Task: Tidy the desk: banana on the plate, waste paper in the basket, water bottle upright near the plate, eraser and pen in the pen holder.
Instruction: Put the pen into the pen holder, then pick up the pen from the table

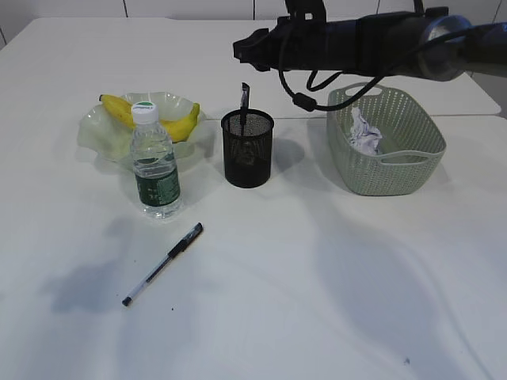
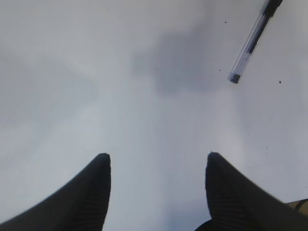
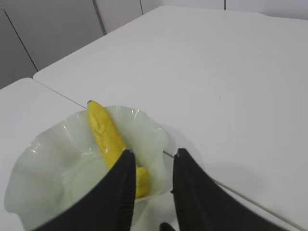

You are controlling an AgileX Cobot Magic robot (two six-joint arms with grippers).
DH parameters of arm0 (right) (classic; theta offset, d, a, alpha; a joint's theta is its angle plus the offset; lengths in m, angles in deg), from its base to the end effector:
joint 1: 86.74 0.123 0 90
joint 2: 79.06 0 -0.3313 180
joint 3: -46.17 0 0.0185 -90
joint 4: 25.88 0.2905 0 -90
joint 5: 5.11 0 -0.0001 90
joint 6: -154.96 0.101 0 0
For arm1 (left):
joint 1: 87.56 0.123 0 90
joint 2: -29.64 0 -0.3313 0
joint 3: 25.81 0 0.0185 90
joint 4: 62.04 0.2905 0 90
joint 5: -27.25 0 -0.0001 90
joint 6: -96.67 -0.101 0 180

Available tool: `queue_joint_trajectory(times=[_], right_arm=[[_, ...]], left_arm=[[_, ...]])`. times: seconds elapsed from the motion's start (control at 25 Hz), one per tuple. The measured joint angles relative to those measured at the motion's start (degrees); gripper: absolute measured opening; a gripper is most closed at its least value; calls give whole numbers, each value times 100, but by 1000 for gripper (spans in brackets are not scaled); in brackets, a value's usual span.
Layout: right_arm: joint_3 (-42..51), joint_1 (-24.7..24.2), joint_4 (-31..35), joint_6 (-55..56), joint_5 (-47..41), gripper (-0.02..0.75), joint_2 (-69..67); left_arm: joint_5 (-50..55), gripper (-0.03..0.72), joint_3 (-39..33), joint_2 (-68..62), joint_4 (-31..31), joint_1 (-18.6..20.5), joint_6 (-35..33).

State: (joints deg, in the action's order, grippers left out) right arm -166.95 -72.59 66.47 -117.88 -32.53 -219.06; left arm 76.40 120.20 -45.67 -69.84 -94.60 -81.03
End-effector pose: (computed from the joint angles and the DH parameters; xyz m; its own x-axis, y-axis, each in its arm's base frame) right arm 0.5931 0.1976 0.2451 -0.2596 -0.0685 -0.9633 -0.6475 0.7524 0.1210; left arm 0.2305 -0.0389 0.2716 -0.9343 -0.0141 -0.3562 0.0394 0.9890 -0.1425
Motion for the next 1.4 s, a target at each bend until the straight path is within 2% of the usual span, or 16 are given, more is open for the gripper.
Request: queue_joint_trajectory(times=[0.12,0.32,0.6,0.76,0.84,0.92,1.04,1.4], right_arm=[[0,0,-779,887,0,214,248],[0,0,-3148,3211,-361,222,689],[0,0,-6167,6456,-1940,223,1526],[0,0,-7587,8159,-2960,223,1994],[0,0,-8189,8614,-3478,223,2178],[0,0,-8656,8816,-4054,223,2284],[72,0,-9120,8888,-4302,224,2401],[1909,0,-9497,9056,-4336,260,3473]], left_arm=[[14,433,0,0,0,0,0],[148,433,0,0,0,0,0],[253,433,0,0,-50,0,0],[262,433,0,0,-109,0,0],[262,433,0,0,-118,0,0],[262,433,0,0,-118,0,0],[252,433,0,0,-118,0,0],[161,433,0,0,-401,0,-230]])
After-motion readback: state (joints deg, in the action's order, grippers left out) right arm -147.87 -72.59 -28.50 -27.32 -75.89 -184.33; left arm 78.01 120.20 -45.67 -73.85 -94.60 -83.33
